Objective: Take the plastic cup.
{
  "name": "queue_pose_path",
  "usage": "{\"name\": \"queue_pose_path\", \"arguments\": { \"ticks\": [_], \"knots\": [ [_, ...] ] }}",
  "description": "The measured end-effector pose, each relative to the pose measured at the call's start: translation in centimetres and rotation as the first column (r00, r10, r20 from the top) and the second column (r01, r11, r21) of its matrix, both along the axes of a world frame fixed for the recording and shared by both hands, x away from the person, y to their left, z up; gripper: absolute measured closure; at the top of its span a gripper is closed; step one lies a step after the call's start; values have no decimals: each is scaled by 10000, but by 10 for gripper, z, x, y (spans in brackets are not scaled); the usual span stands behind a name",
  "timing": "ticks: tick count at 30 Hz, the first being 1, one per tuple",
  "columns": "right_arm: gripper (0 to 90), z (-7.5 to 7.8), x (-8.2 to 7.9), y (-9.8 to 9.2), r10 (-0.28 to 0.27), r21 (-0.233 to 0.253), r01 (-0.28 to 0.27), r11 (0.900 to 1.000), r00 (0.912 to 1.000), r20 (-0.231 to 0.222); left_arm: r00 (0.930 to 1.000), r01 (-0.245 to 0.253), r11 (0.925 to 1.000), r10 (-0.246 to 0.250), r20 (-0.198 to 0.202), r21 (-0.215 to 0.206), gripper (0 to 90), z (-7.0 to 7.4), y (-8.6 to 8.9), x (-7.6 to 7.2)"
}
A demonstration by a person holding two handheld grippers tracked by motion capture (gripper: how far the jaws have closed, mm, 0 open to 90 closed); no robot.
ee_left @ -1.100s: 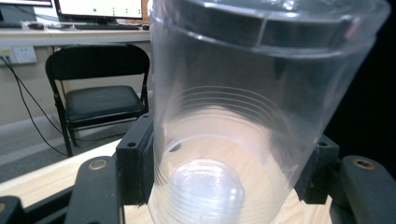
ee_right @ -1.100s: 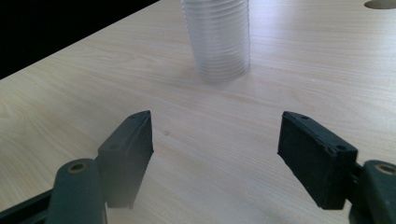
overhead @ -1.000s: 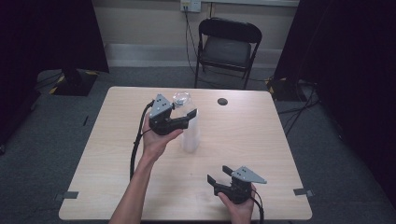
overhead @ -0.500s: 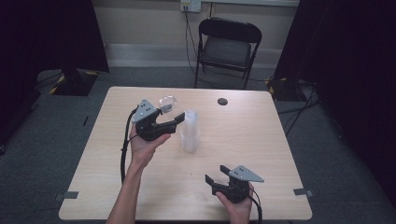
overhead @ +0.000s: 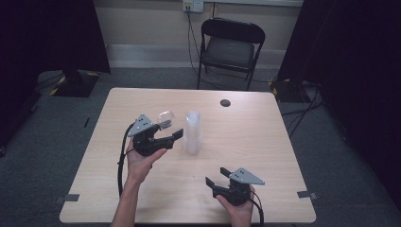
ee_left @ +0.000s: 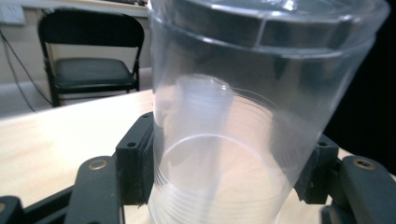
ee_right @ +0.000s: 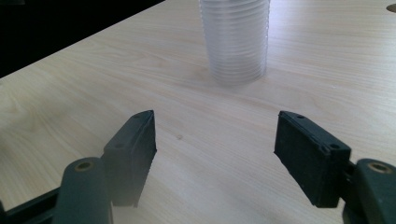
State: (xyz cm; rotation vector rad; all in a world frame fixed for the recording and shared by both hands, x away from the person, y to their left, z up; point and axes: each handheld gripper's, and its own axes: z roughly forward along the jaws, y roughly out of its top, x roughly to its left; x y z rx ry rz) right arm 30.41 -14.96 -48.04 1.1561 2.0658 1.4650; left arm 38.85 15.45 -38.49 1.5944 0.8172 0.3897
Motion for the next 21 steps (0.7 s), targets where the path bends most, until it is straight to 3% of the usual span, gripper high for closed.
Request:
{"name": "queue_pose_path", "arguments": {
  "ticks": [4, 7, 9, 12, 18, 21],
  "knots": [
    [293, 0, -1, 4, 31, -93, -29, 10000, 9999, 136, 9995, 25, 10000, -27, -321, -86, 356, -12, 0, -6],
    [304, 0, -2, 5, 67, -147, -64, 9999, 9998, 196, 9991, 71, 9997, -62, -412, 216, 354, -19, -2, -10],
    [324, 0, -2, 6, 126, -122, -123, 9998, 9997, 201, 9983, 160, 9997, -150, -570, 171, 353, -24, -3, -13],
    [359, 1, -2, 8, 352, 64, -354, 9994, 9991, 249, 9938, 370, 9981, -419, -1026, -493, 356, -31, -3, -18],
    [379, 2, -3, 14, 694, 123, -700, 9975, 9966, 435, 9843, 566, 9965, -660, -1637, -613, 357, -45, -5, -30],
    [391, 2, -3, 16, 802, 98, -807, 9967, 9958, 434, 9771, 542, 9942, -719, -2005, -926, 358, -51, -4, -35]
  ]
}}
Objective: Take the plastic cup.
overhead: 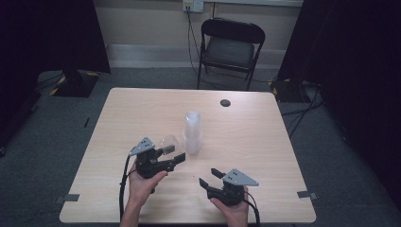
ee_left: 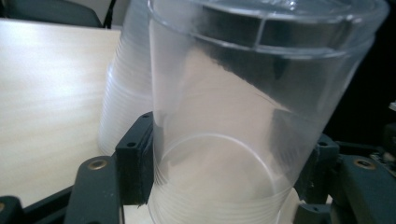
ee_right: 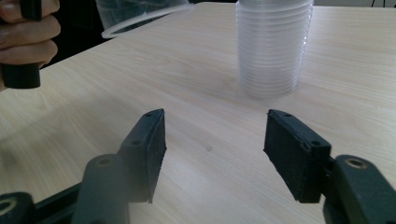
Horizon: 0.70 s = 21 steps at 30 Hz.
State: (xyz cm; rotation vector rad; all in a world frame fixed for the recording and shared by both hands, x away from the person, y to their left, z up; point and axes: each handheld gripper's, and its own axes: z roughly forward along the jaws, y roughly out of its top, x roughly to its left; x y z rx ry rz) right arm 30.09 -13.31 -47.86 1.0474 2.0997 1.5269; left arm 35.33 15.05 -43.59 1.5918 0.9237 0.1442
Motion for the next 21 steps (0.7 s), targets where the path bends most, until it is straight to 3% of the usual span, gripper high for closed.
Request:
{"name": "queue_pose_path", "arguments": {
  "ticks": [3, 10, 13, 19, 21],
  "knots": [
    [410, -1, -1, 2, 8, -196, -4, 9998, 9999, 160, 10000, -44, 9997, 45, -71, 252, 367, -5, 1, -5],
    [423, -2, 1, 8, 346, -179, -341, 9993, 9990, 271, 9991, 95, 9997, -86, -421, 219, 368, -11, -1, -15],
    [437, -2, 1, 11, 549, -230, -543, 9983, 9981, 282, 9984, 91, 9996, -105, -557, -249, 381, -12, 2, -19],
    [488, -2, -1, 16, 864, -105, -860, 9962, 9950, 496, 9980, 219, 9993, -237, -587, -299, 391, -14, -1, -30],
    [493, -2, -2, 18, 958, -150, -951, 9954, 9937, 589, 9994, -4, 10000, 3, -332, -32, 388, -13, -1, -34]
  ]
}}
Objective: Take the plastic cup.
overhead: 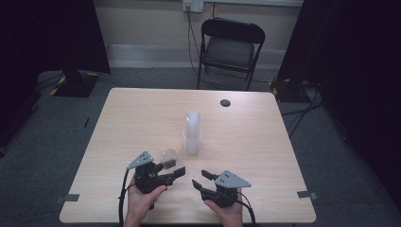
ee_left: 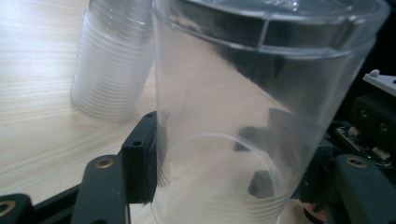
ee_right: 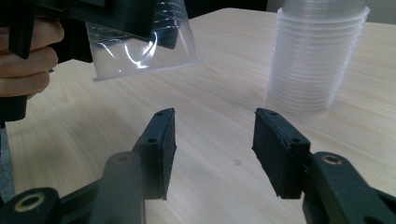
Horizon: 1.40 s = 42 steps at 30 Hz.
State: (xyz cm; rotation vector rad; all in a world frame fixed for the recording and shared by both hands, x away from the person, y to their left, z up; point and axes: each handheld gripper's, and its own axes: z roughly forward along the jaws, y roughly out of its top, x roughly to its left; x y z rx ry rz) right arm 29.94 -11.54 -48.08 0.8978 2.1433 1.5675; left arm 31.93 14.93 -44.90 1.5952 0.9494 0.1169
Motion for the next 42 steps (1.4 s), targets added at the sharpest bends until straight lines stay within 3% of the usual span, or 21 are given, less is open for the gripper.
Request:
{"name": "queue_pose_path", "arguments": {
  "ticks": [9, 12, 16, 20, 29, 36, 39, 42],
  "knots": [
    [554, 3, -2, 8, 429, -9, -429, 9991, 9980, 454, 9972, 539, 9972, -564, -486, -508, 391, 1, -3, -2],
    [564, 4, -3, 9, 516, 44, -521, 9986, 9960, 736, 9955, 390, 9967, -449, -835, -717, 372, 0, -3, -1],
    [583, 5, -5, 10, 625, 160, -647, 9978, 9918, 1117, 9937, 477, 9952, -560, -972, -857, 373, -1, -4, 1],
    [608, 4, -7, 11, 572, 368, -638, 9973, 9856, 1592, 9918, 561, 9927, -677, -1080, -1071, 378, -2, -7, 3],
    [582, 1, -4, 11, 242, 750, -400, 9964, 9794, 2005, 9860, 624, 9861, -847, -1433, -1538, 379, 0, -14, 1],
    [598, 3, -6, 11, 72, 1054, -370, 9937, 9629, 2698, 9790, 819, 9729, -1193, -1656, -2164, 381, 2, -16, -1],
    [616, 3, -6, 12, -4, 1046, -321, 9940, 9549, 2969, 9794, 935, 9766, -1252, -1582, -1936, 381, 4, -20, -3],
    [627, 4, -6, 13, -29, 1093, -331, 9935, 9495, 3136, 9762, 1120, 9694, -1485, -1583, -2185, 378, 4, -23, -4]
  ]
}}
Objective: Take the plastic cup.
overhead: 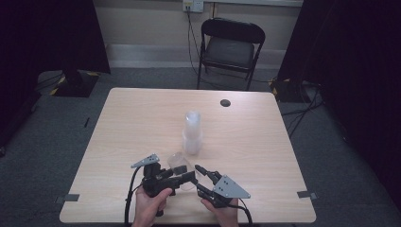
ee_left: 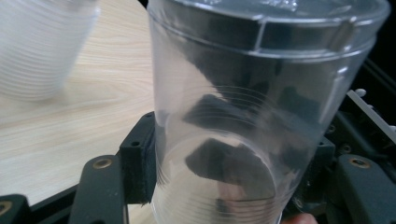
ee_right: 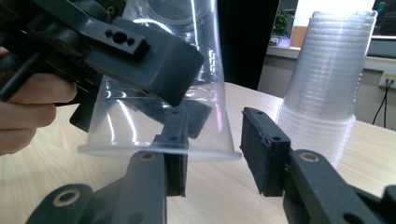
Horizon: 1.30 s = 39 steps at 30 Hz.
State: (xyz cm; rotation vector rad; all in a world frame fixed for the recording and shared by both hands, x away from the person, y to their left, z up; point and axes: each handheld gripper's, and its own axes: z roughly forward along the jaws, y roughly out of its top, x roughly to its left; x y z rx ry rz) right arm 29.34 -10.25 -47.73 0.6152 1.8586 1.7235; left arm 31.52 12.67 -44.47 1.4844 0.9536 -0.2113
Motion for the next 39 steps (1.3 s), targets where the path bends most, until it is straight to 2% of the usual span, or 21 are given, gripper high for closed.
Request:
{"name": "queue_pose_path", "arguments": {
  "ticks": [2, 3, 5, 7, 13, 17, 20, 23, 25, 27, 30, 31, 37, 39],
  "knots": [
    [641, 0, 0, 1, 19, 136, -22, 9999, 9998, 206, 9997, 169, 9995, -174, -189, -261, 378, 0, -1, 0],
    [649, 1, 0, 0, 12, 294, -17, 9996, 9998, 196, 9997, 182, 9992, -188, -151, -345, 378, 0, -2, -1],
    [656, 3, 0, 1, 28, 442, -38, 9990, 9997, 225, 10000, 86, 9996, -87, -39, -277, 380, 2, -4, -3],
    [666, 5, 0, 2, -49, 294, 40, 9996, 9995, 315, 9999, 17, 9998, -15, 126, -186, 379, 5, -3, -5],
    [705, 7, -1, 7, -127, 214, 116, 9997, 9984, 559, 9998, 144, 9985, -150, -114, -521, 374, 2, 2, -3],
    [736, 6, 0, 6, -177, 354, 155, 9993, 9979, 627, 9994, 331, 9986, -335, -77, -404, 369, 2, 1, -3],
    [747, 5, 1, 3, -147, 735, 99, 9972, 9978, 642, 9987, 513, 9976, -516, -49, -461, 364, 2, 0, -2],
    [777, 5, 0, 1, -110, 778, 53, 9970, 9972, 738, 9985, 543, 9972, -542, 38, -514, 361, 2, -1, -3],
    [793, 4, -1, -1, -110, 816, 46, 9967, 9969, 780, 9983, 566, 9964, -572, -93, -629, 353, 2, -1, -3],
    [807, 3, -1, -1, -92, 916, 21, 9958, 9970, 771, 9986, 493, 9961, -507, -176, -731, 342, 1, -1, -2],
    [810, 0, 2, -1, -45, 1031, -20, 9947, 9980, 625, 9991, 212, 9979, -235, -366, -620, 320, 0, 0, -2],
    [813, 0, 2, 0, -9, 973, -53, 9952, 9980, 634, 9994, 163, 9984, -180, -305, -550, 313, 0, 1, -3],
    [838, -1, 1, 2, 90, 834, -145, 9964, 9978, 659, 9987, 204, 9958, -246, -454, -890, 281, -1, 5, 0],
    [843, -1, -1, 3, 98, 791, -152, 9967, 9977, 674, 9988, 168, 9961, -206, -441, -864, 261, -1, 5, 0]
  ]
}}
